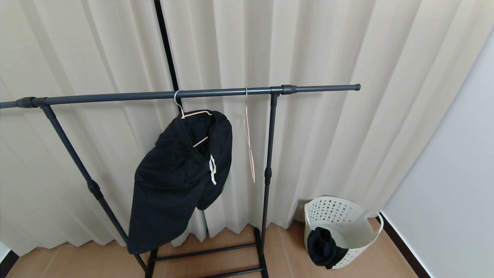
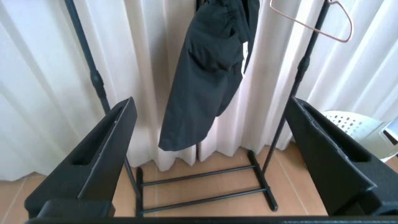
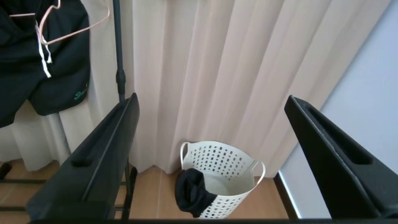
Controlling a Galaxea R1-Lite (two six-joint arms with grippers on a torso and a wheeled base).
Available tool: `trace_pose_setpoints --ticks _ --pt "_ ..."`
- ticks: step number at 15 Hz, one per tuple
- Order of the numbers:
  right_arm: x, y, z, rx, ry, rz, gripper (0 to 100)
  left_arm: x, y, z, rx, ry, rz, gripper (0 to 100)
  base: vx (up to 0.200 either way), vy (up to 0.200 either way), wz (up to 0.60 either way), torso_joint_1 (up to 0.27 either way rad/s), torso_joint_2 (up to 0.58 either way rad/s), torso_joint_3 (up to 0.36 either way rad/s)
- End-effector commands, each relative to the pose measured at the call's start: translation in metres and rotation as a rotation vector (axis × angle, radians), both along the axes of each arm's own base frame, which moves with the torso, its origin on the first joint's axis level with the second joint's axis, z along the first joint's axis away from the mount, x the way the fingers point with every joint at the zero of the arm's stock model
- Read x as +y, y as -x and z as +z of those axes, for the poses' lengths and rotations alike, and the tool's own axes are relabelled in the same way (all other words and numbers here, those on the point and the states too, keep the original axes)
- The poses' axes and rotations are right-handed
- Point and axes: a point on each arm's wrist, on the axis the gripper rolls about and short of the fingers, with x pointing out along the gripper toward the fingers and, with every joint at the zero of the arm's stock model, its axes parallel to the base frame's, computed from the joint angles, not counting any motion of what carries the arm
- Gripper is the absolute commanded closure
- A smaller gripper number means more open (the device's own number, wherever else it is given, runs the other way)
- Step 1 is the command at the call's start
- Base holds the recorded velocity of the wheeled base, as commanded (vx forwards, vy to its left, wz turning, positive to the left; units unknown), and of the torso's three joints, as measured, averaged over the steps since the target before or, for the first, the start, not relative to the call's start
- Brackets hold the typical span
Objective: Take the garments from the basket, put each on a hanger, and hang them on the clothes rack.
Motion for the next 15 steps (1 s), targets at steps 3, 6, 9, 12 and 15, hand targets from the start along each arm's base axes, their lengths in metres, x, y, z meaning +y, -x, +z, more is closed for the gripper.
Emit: trace_pose_setpoints --ticks 3,6,9,12,15 --pt "0.0000 0.0000 0.0002 0.000 -0.017 0.000 0 -0.0001 0.0016 -0.0013 -0.011 0.036 0.004 0 0.000 0.000 0.00 0.000 0.00 0.000" --pt "0.0000 0.0000 0.0002 0.000 -0.019 0.000 0 0.0005 0.0013 -0.0018 -0.003 0.035 0.034 0 0.000 0.000 0.00 0.000 0.00 0.000" --pt "0.0002 -0.0002 -0.0007 0.010 -0.015 0.012 0 0.0005 0.0013 -0.0018 -0.003 0.037 0.033 0 0.000 0.000 0.00 0.000 0.00 0.000" --pt "0.0004 -0.0002 -0.0010 0.014 -0.013 0.023 0 0.0005 0.0014 -0.0019 -0.004 0.037 0.030 0 0.000 0.000 0.00 0.000 0.00 0.000" --pt "0.0005 -0.0002 -0.0009 0.012 -0.012 0.032 0 0.0005 0.0014 -0.0019 -0.004 0.040 0.030 0 0.000 0.000 0.00 0.000 0.00 0.000"
